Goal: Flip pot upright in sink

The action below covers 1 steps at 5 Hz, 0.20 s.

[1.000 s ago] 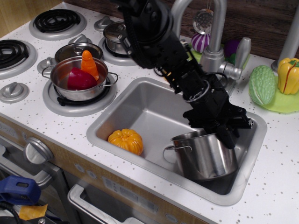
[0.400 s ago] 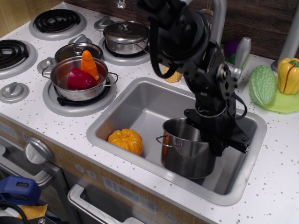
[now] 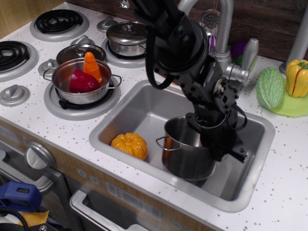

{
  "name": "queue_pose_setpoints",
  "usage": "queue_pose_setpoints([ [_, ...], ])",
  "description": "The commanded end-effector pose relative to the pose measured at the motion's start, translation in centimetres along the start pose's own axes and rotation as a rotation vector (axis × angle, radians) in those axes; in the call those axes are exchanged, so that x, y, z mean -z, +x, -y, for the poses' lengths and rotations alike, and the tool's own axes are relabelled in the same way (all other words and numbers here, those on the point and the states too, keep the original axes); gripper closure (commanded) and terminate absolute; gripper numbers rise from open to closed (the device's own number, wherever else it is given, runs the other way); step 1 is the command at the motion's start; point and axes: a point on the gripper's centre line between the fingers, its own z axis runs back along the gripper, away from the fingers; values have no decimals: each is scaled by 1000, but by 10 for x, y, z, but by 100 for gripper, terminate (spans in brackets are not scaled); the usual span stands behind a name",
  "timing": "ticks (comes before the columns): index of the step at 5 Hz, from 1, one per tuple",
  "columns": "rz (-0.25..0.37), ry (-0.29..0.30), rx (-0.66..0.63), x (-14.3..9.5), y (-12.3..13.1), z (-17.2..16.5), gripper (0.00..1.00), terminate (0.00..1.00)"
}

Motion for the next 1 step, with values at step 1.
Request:
queue_pose_setpoints([
  [1,81,12,23,-15,17,-2,0,100],
])
